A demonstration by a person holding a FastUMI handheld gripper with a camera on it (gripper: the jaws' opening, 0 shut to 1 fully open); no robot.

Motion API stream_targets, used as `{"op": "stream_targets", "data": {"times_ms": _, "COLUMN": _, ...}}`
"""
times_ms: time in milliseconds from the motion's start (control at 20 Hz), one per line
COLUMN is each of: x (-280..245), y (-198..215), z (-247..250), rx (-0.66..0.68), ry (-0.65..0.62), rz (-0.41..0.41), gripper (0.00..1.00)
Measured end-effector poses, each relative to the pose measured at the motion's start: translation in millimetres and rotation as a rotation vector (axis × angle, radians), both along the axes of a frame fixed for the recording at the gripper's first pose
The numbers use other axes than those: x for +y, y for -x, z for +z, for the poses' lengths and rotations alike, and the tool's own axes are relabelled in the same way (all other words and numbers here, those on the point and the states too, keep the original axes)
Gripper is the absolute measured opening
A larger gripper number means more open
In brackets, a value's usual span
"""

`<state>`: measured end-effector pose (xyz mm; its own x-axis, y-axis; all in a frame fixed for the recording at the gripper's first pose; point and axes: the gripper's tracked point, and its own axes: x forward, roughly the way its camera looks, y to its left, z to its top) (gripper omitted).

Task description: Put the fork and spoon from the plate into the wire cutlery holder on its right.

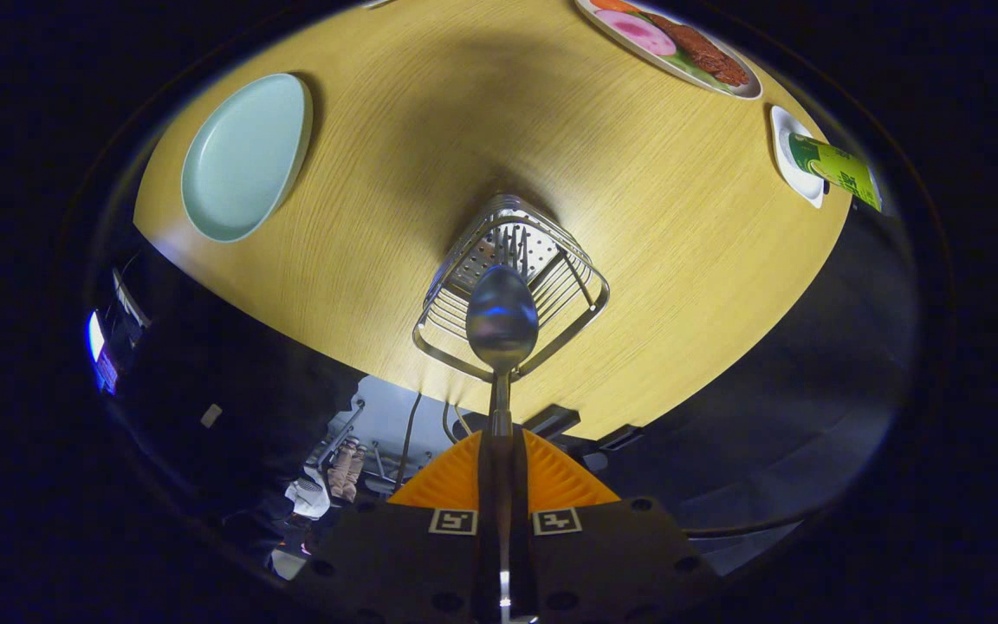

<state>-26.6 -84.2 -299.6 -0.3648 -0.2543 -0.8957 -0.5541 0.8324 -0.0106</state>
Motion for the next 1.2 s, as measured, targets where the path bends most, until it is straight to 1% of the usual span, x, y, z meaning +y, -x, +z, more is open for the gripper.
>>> {"op": "stream_targets", "data": {"times_ms": 100, "x": 1, "y": -2, "z": -4, "rx": -0.009, "ry": -0.005, "rz": -0.001, "gripper": 0.12}}
{"op": "stream_targets", "data": {"times_ms": 200, "x": 3, "y": -4, "z": -5, "rx": -0.02, "ry": -0.013, "rz": -0.008, "gripper": 0.13}}
{"op": "stream_targets", "data": {"times_ms": 400, "x": 2, "y": -3, "z": -1, "rx": -0.036, "ry": -0.033, "rz": -0.005, "gripper": 0.17}}
{"op": "stream_targets", "data": {"times_ms": 500, "x": 0, "y": -6, "z": 1, "rx": -0.067, "ry": -0.047, "rz": -0.008, "gripper": 0.17}}
{"op": "stream_targets", "data": {"times_ms": 650, "x": -1, "y": -11, "z": 4, "rx": -0.153, "ry": -0.088, "rz": -0.041, "gripper": 0.18}}
{"op": "stream_targets", "data": {"times_ms": 850, "x": 7, "y": -21, "z": 21, "rx": -0.355, "ry": -0.195, "rz": -0.094, "gripper": 0.18}}
{"op": "stream_targets", "data": {"times_ms": 1050, "x": 22, "y": -25, "z": 49, "rx": -0.625, "ry": -0.271, "rz": -0.134, "gripper": 0.18}}
{"op": "stream_targets", "data": {"times_ms": 1100, "x": 37, "y": -34, "z": 60, "rx": -0.704, "ry": -0.294, "rz": -0.141, "gripper": 0.17}}
{"op": "stream_targets", "data": {"times_ms": 1200, "x": 51, "y": -39, "z": 80, "rx": -0.867, "ry": -0.325, "rz": -0.146, "gripper": 0.17}}
